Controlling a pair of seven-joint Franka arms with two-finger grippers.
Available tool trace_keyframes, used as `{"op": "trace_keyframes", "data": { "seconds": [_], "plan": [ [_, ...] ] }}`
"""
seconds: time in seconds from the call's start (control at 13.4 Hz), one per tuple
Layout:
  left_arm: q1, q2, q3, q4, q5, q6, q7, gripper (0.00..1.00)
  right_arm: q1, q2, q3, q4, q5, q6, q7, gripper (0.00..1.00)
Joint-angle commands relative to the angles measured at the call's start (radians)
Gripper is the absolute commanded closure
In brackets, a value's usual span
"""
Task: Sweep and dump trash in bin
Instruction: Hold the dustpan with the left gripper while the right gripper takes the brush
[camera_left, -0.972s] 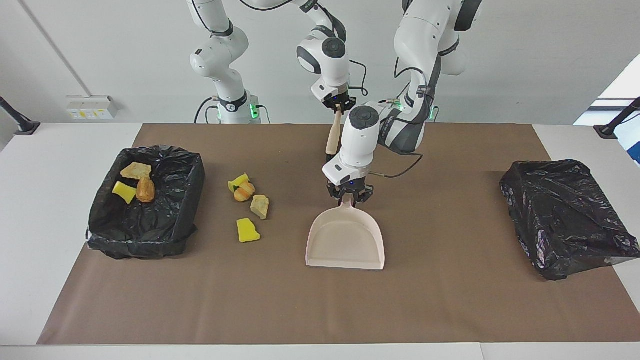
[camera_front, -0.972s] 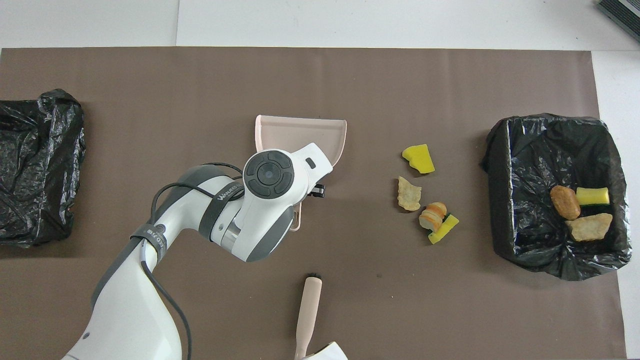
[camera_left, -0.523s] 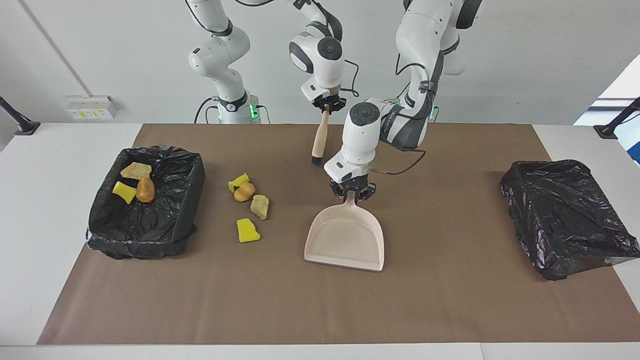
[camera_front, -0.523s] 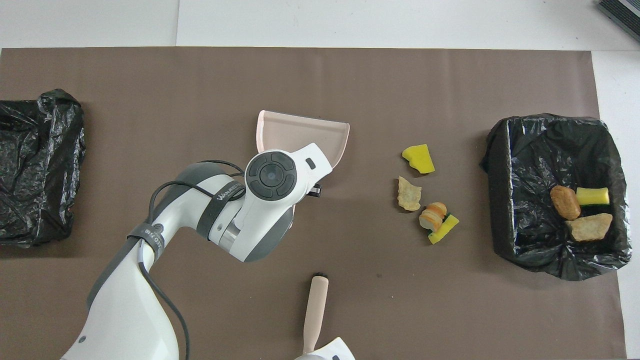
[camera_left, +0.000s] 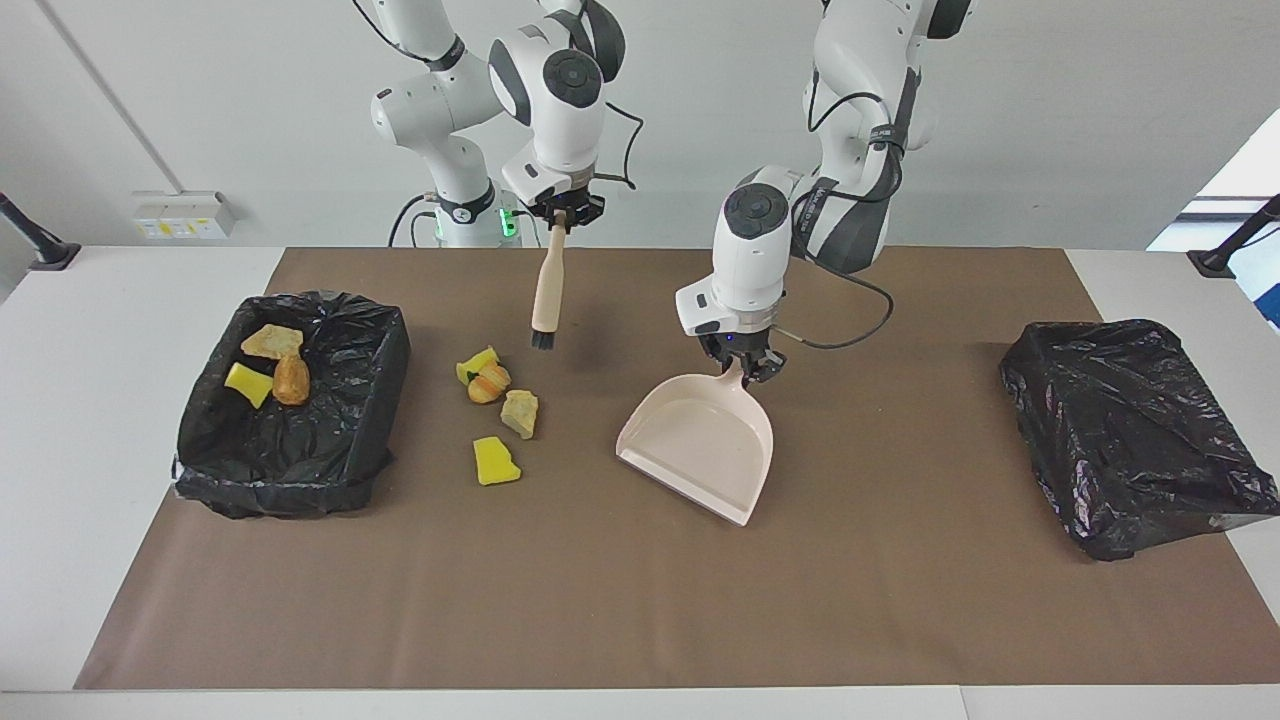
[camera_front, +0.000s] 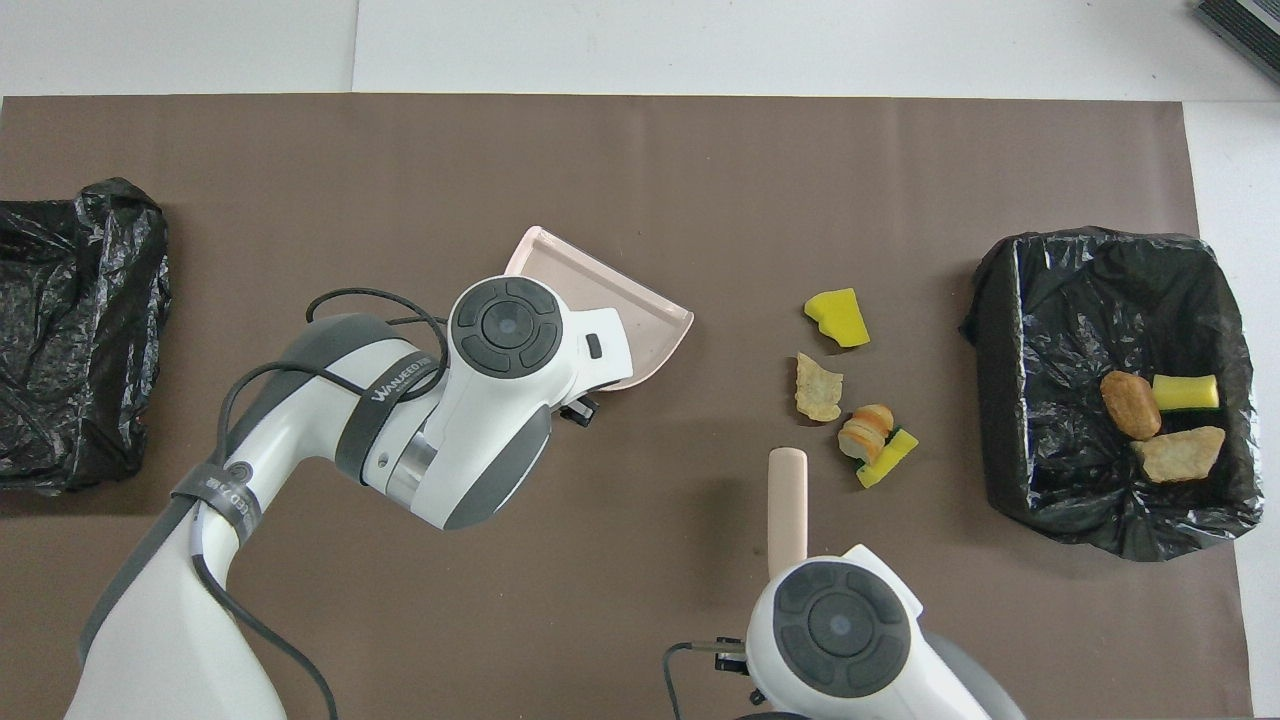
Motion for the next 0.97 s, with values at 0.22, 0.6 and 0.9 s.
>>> {"op": "trace_keyframes", "data": {
  "seconds": [0.22, 0.6, 0.9],
  "plan": [
    [0.037, -0.024, -0.002, -0.042, 0.017, 0.0, 0.502, 1.0, -0.223, 0.116, 0.016, 0.028, -0.32, 0.068, -0.306, 1.0],
    [0.008, -0.099, -0.004, -0.167, 0.077, 0.028, 0.584, 1.0, -0.225, 0.18, 0.02, -0.017, -0.365, 0.08, -0.309, 1.0],
    [-0.027, -0.142, -0.004, -0.237, 0.091, 0.028, 0.581, 1.0, -0.223, 0.22, 0.02, -0.022, -0.178, 0.15, -0.316, 1.0]
  ]
}}
